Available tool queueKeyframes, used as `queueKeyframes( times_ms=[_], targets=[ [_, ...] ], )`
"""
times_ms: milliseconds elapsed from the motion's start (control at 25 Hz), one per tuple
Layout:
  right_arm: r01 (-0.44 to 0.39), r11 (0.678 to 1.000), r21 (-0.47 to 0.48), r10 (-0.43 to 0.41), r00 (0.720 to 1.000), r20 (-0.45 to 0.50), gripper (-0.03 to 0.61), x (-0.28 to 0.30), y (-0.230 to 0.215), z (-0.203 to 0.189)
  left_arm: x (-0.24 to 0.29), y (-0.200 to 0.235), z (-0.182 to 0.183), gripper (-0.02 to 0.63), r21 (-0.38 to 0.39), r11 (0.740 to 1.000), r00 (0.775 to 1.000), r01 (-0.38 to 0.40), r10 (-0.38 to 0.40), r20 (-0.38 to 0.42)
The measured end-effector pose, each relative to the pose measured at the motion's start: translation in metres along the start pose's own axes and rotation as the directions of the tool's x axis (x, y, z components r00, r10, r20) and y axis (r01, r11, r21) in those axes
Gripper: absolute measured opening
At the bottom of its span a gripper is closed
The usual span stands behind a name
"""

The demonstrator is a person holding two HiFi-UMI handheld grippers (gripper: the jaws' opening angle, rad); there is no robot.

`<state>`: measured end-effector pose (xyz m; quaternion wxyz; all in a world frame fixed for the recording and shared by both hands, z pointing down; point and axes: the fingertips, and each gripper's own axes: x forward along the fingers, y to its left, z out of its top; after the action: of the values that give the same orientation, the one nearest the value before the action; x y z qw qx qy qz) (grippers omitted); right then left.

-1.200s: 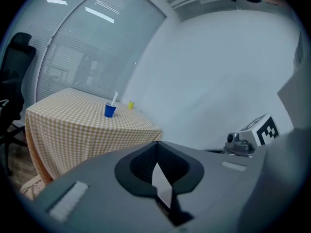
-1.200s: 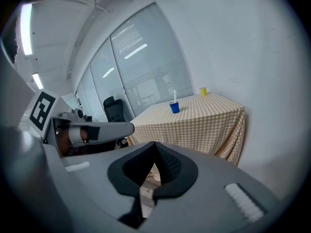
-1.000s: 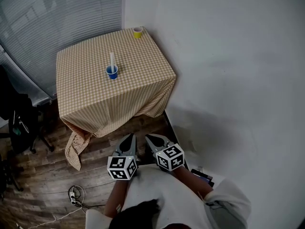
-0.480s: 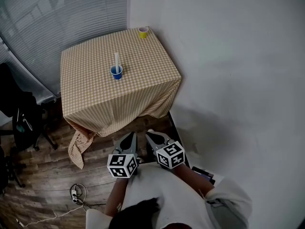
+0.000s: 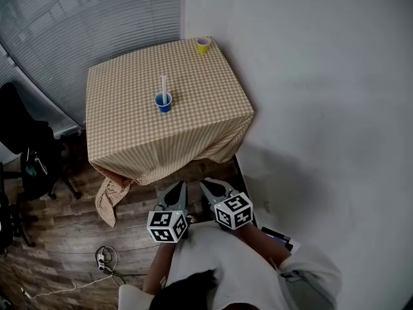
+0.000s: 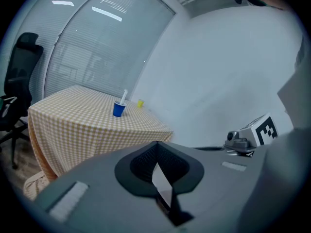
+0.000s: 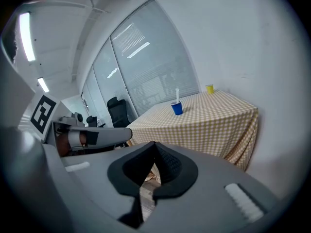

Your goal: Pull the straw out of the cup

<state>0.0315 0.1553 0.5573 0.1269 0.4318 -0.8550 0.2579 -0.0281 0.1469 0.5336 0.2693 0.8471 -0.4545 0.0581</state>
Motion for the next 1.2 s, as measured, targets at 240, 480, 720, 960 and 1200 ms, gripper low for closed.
queueKeyframes(
  times_ms=[240, 480, 720, 960, 1200],
  targets=[
    [-0.005, 0.999, 0.034, 0.006, 1.0, -0.024, 0.006, 0.011, -0.025, 0.006, 0.025, 0.004, 0.001, 0.014, -0.035, 0.999, 1.0, -0.016, 0.015, -0.021],
    [-0.018, 0.998, 0.053, 0.02, 0.999, -0.042, 0.006, 0.03, -0.054, 0.022, 0.055, 0.013, 0.01, 0.014, -0.055, 0.998, 0.999, -0.039, 0.037, -0.032],
    [-0.048, 0.997, 0.061, 0.051, 0.997, -0.053, 0.006, 0.051, -0.083, 0.043, 0.088, 0.019, 0.021, 0.014, -0.04, 0.997, 0.996, -0.065, 0.063, -0.066],
    [-0.099, 0.993, 0.062, 0.103, 0.993, -0.063, 0.006, 0.075, -0.103, 0.062, 0.103, 0.034, 0.037, 0.014, -0.045, 0.989, 0.989, -0.139, 0.136, -0.061],
    [-0.151, 0.988, 0.038, 0.154, 0.986, -0.066, 0.006, 0.092, -0.119, 0.078, 0.119, 0.042, 0.049, 0.012, -0.039, 0.979, 0.979, -0.202, 0.2, -0.049]
  ],
)
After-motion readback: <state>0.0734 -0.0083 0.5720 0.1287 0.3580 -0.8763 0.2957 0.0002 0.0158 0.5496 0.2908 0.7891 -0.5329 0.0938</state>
